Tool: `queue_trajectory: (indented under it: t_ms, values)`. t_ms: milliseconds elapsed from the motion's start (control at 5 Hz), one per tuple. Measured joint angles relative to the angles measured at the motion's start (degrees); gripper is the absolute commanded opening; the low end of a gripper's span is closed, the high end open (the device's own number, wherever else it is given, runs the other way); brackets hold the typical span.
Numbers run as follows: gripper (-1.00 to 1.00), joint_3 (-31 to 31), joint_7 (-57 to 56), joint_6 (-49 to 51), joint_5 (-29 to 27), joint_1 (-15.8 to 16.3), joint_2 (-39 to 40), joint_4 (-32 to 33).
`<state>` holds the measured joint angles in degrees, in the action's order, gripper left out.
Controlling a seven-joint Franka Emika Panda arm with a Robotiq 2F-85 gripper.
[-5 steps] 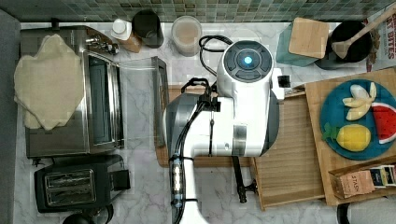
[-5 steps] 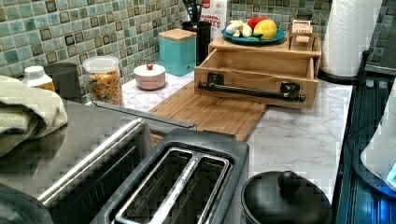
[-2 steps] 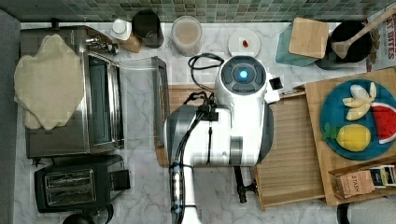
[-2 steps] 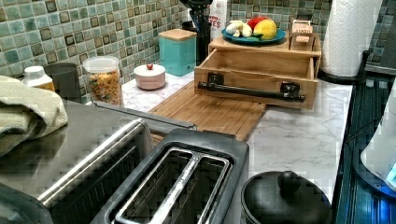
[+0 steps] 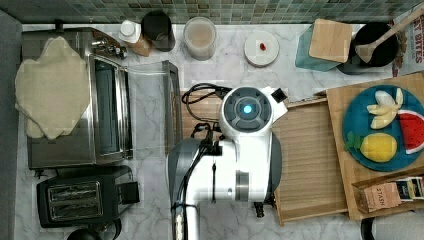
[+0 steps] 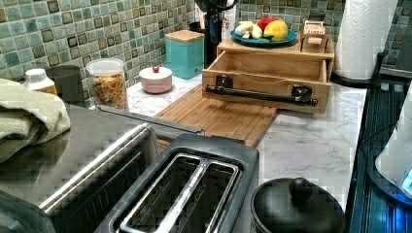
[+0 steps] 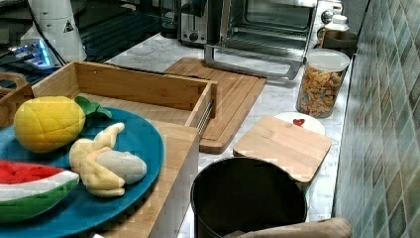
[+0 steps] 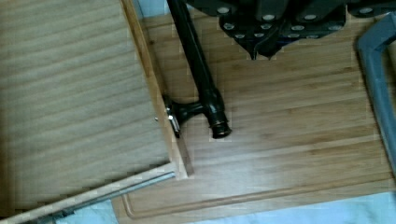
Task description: Close the drawer.
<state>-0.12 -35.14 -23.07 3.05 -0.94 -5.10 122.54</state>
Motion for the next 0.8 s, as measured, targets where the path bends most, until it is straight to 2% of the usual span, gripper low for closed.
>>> queue_trajectory:
  t_ms: [200, 800]
  values:
    - [-1.00, 0.9, 0.0, -5.5, 0.0, 1.0, -3.3, 4.0]
    - [-1.00, 3.6, 0.0, -15.8, -0.7, 2.1, -3.5, 15.1]
